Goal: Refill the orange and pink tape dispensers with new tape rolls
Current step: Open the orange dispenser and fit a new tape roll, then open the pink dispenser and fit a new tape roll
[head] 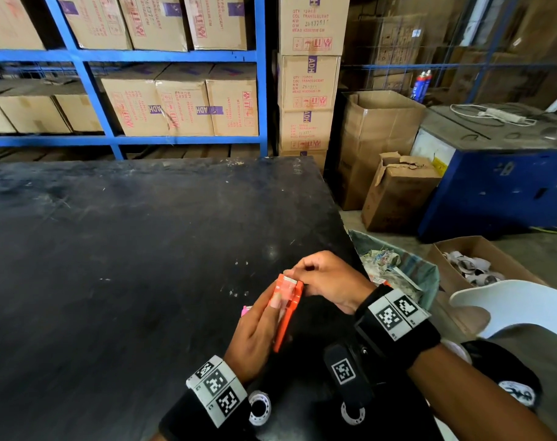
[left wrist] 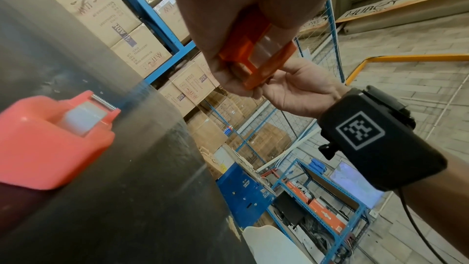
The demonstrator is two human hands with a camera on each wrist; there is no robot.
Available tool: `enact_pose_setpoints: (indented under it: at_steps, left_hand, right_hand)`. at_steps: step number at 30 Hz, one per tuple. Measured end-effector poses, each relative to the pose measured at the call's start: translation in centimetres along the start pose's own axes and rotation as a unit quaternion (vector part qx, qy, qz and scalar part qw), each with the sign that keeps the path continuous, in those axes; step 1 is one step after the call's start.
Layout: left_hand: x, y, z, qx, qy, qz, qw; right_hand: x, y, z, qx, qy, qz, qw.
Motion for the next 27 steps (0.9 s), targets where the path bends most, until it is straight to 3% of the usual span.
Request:
enact_pose_setpoints:
  at_steps: [5,9,13,20,27]
  left_hand:
    - [2.9,-2.8,-0.8,-0.005,0.092,0.124,0.988]
    - [6.4,-4.3,-1.3,-0.066,0.161,0.226,0.958]
    - [8.8,-4.9,-2.7,-0.048,0.173,0.265,0.948]
    - [16.4,-6.6,-4.0,-0.019,0.142,0.328,0.934]
    - [10.9,-5.7,-3.4,-0.018,0.042,0.345,0.938]
  right_hand:
    - [-1.8,-0.1,1.2,-0.059,-0.075,-0.038,0.995]
    - [-5.3,1.4,1.3,-0.132,-0.125,-0.077,0.98]
    - [-9.9,2.7,-1.6,-0.08,-0.089,-0.08,0.99]
    - [-13.8,2.3,-1.1,-0.114,-0.106,-0.125,0.98]
    - [-14.6,0.9,-1.4,-0.111,-0.123,-0.129,0.978]
Point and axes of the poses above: each hand's wrist, its own y-axis away from the middle knuckle, its own z-axis out of the back of the hand, x = y × z, the point moved 4 cm from there along -y, towards the middle knuckle, and after that the axes turned 10 degrees about x, right-handed, at the moved point
